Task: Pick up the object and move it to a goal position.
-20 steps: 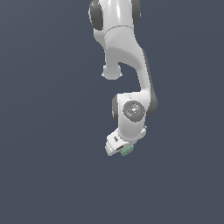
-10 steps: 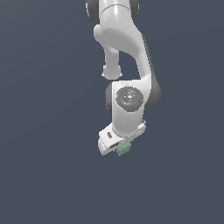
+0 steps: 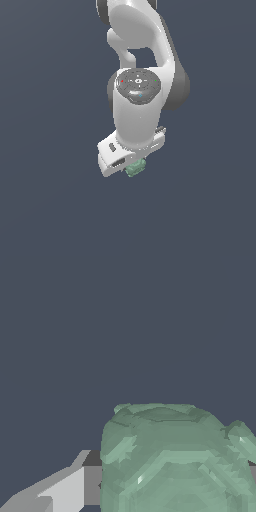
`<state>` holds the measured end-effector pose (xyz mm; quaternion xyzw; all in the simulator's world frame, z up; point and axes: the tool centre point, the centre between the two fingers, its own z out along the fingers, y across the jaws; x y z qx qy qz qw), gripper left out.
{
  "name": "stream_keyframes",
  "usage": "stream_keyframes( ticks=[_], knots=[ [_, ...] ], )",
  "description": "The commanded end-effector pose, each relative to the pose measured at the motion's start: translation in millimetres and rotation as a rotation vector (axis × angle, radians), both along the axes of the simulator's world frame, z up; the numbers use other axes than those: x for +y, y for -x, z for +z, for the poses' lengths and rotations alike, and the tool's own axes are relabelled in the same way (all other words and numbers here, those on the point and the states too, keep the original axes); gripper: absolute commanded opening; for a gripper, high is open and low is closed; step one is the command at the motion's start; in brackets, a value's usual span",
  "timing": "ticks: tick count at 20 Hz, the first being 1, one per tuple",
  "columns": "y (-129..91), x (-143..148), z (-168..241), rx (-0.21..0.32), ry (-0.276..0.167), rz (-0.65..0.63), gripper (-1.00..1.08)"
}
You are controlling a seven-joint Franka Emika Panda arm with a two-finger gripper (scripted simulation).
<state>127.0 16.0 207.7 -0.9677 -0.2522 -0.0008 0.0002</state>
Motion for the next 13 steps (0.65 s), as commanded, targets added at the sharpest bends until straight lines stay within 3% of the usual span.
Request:
stream_keyframes(
  ticks=[1,13],
  knots=[
    [-4,-4,13,0.002,0.0,0.001,-1.0],
    [-13,-12,36,0.001,0.001,0.0,-1.0]
  ],
)
